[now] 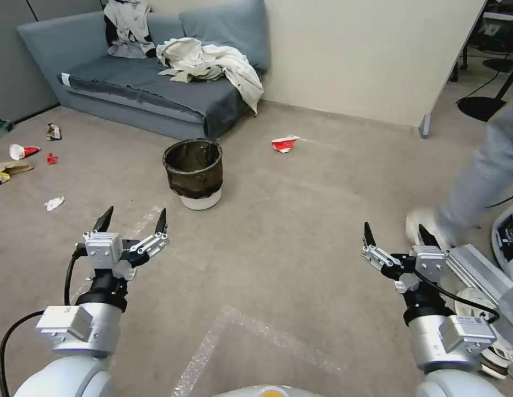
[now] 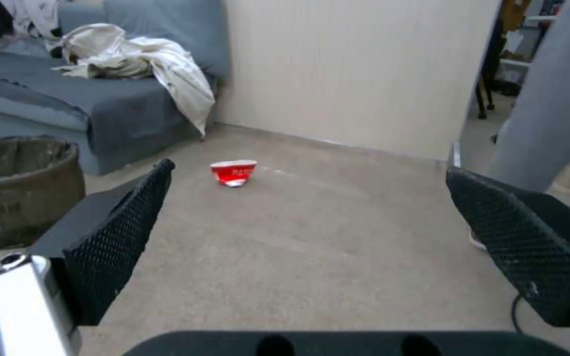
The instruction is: Pick up the trash can from the floor.
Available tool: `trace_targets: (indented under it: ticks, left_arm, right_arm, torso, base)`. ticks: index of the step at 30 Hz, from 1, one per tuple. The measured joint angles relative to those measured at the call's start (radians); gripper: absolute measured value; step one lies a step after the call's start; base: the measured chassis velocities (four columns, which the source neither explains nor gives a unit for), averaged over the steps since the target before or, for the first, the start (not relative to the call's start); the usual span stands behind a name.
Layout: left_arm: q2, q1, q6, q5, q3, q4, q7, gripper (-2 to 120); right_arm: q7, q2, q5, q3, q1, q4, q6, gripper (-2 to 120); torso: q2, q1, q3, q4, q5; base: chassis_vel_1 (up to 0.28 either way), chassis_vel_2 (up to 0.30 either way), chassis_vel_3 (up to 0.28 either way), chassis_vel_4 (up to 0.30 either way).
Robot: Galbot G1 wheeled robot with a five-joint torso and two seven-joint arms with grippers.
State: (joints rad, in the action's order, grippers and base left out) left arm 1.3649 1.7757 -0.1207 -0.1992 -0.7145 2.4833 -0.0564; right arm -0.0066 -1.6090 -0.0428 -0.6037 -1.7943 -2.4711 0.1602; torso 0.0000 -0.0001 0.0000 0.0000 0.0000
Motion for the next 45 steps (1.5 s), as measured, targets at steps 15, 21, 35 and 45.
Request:
trace_targets:
  ticks: [15, 21, 35, 45]
  left_arm:
    - [-0.001, -0.001, 0.017, -0.001, 0.000, -0.009, 0.002, 100]
    - [-0.002, -0.002, 0.019, -0.002, 0.000, -0.009, 0.002, 100]
    - [-0.003, -0.001, 0.019, -0.007, -0.003, 0.004, 0.002, 100]
    - [-0.002, 0.001, 0.019, -0.009, -0.004, 0.012, 0.001, 100]
  right_arm:
    - [0.012, 0.001, 0.005, 0.005, 0.008, 0.000, 0.004, 100]
    - [0.009, 0.001, 0.017, 0.004, 0.009, -0.002, 0.004, 100]
    - [-0.004, 0.001, 0.016, 0.005, 0.008, -0.010, 0.007, 100]
    - [-0.005, 0.001, 0.015, 0.006, 0.004, -0.018, 0.007, 100]
  torso:
    - [0.000, 0.000, 0.000, 0.0004, 0.0000]
    - [0.000, 0.000, 0.000, -0.0002, 0.0000]
    - [0.000, 0.000, 0.000, 0.0000, 0.0000]
    - [0.000, 0.000, 0.000, 0.0001, 0.0000]
  base:
    - [0.055, 0.060, 0.062, 0.053]
    - [0.000, 0.000, 0.000, 0.000]
    - [0.000, 0.000, 0.000, 0.000]
    - [-0.056, 0.057, 0.063, -0.053]
